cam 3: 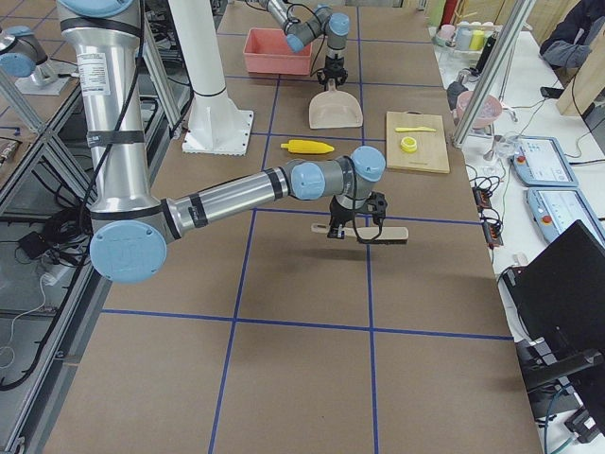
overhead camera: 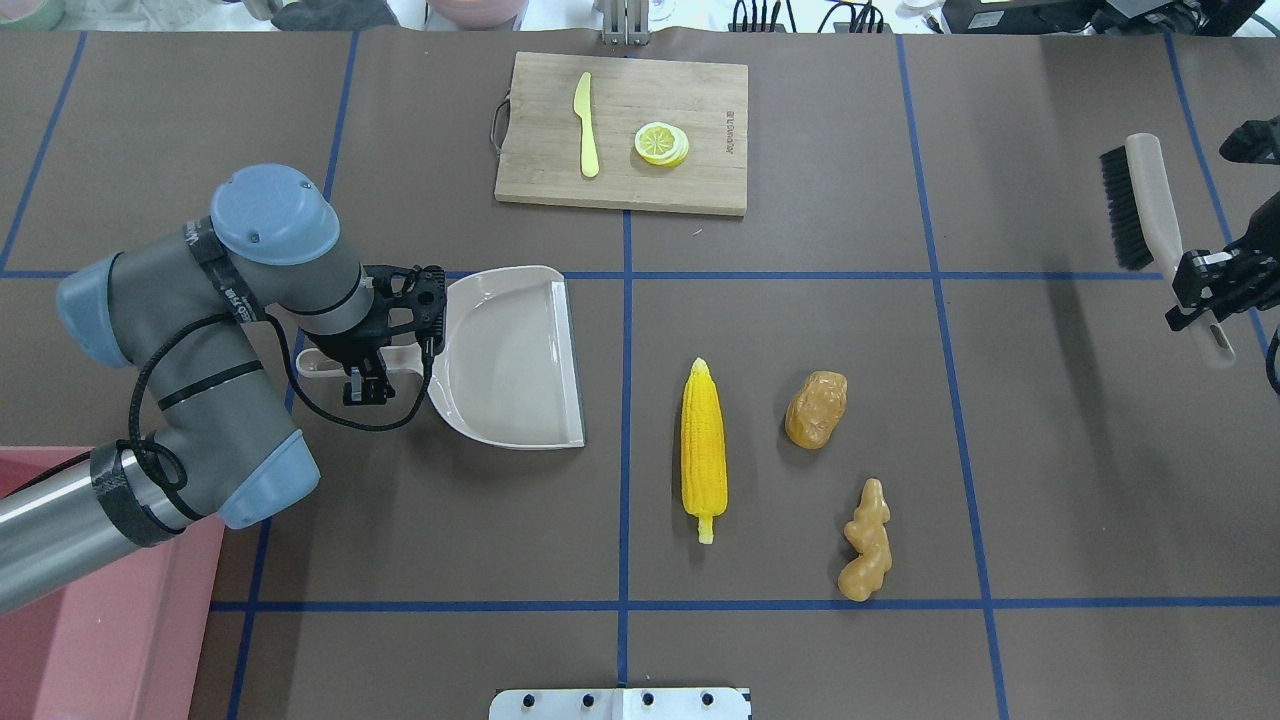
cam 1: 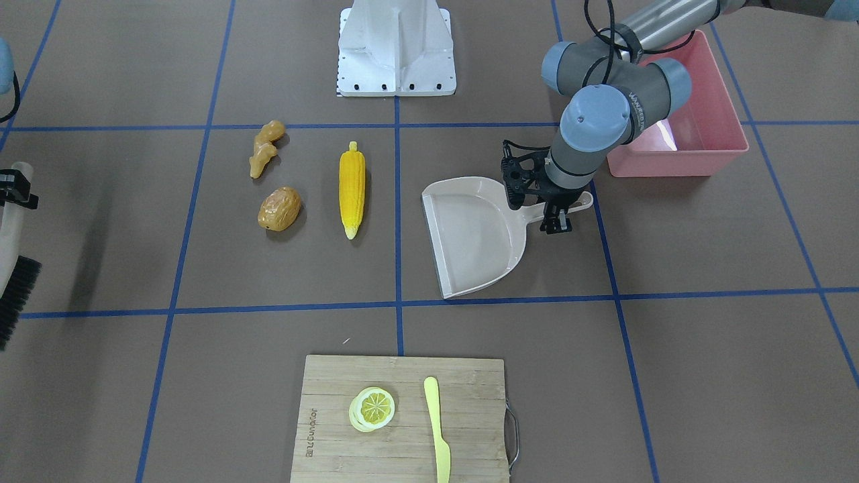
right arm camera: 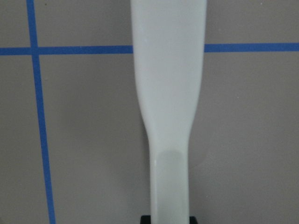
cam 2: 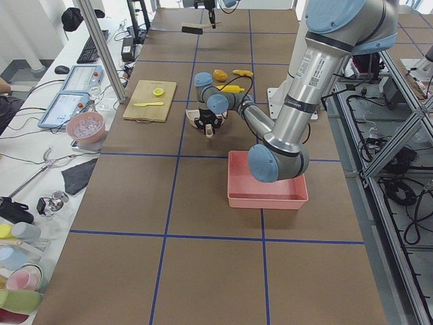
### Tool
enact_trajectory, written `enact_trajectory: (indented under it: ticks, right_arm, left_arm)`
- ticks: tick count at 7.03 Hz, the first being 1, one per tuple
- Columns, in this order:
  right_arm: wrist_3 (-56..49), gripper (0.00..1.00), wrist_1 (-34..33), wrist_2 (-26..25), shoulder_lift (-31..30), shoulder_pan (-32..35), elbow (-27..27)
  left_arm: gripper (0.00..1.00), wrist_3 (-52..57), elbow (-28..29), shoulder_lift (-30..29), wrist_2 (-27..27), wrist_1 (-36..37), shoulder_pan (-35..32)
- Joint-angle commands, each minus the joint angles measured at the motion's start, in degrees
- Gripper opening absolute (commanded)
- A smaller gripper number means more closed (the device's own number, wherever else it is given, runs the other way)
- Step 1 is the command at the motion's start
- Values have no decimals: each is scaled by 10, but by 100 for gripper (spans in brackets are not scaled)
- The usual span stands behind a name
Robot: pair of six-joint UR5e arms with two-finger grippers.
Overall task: Sweep and dump trash into bin
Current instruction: 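Lift the dustpan with left gripper while right gripper carries brush toward food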
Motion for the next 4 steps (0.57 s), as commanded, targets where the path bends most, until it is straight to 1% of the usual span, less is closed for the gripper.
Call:
enact_trajectory:
  ticks: [1, 2, 3, 4]
  right_arm:
    - [5, 0, -39, 95, -7, 33, 16]
    - [50, 0, -39, 105, -9, 53, 18]
    - [64, 0, -33, 101, -6, 58, 32]
    - [68, 0, -32, 100, -12, 58, 55]
  left_arm:
    - [7, 3, -2, 0, -4, 0, -18]
    - [0, 10, -2, 3, -4, 0, -29]
    - [0, 11, -2, 2, -5, 0, -36]
    - [0, 10, -22, 5, -4, 0, -42]
